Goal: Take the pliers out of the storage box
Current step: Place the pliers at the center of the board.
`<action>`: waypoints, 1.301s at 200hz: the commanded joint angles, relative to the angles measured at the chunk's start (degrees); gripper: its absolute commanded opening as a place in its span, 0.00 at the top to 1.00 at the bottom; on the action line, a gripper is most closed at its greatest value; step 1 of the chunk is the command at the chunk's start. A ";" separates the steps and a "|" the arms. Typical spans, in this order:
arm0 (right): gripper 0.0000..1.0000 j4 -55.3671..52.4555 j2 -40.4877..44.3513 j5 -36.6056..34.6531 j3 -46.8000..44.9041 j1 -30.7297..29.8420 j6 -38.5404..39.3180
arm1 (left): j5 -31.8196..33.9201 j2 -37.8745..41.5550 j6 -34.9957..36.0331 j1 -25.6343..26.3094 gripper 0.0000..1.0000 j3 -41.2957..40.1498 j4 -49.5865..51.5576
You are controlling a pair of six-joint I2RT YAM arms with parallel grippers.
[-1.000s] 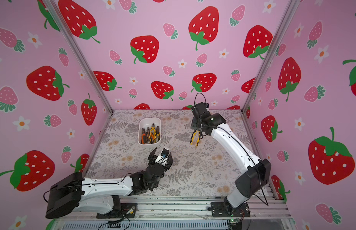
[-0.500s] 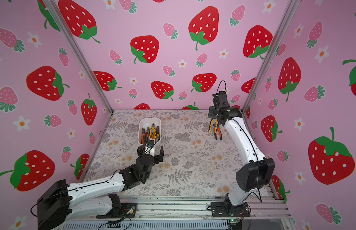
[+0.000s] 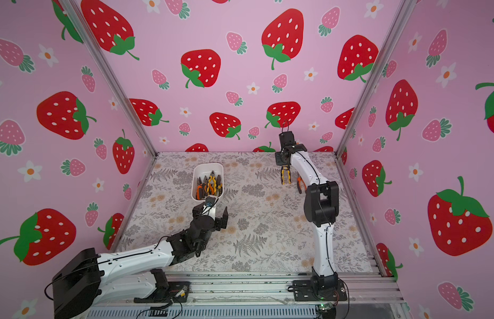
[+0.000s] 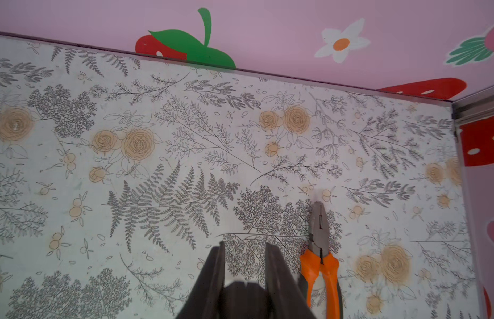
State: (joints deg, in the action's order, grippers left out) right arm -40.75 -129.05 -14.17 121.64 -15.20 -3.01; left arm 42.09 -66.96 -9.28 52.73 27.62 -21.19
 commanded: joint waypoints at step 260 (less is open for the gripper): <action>1.00 -10.58 -12.98 8.99 8.36 3.73 -1.13 | -3.48 0.51 -0.54 -1.75 0.03 1.82 0.35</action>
State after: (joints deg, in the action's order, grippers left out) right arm -45.65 -137.93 -6.72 129.29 -11.51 -4.93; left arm 38.87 -65.95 -10.17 51.24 27.62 -21.10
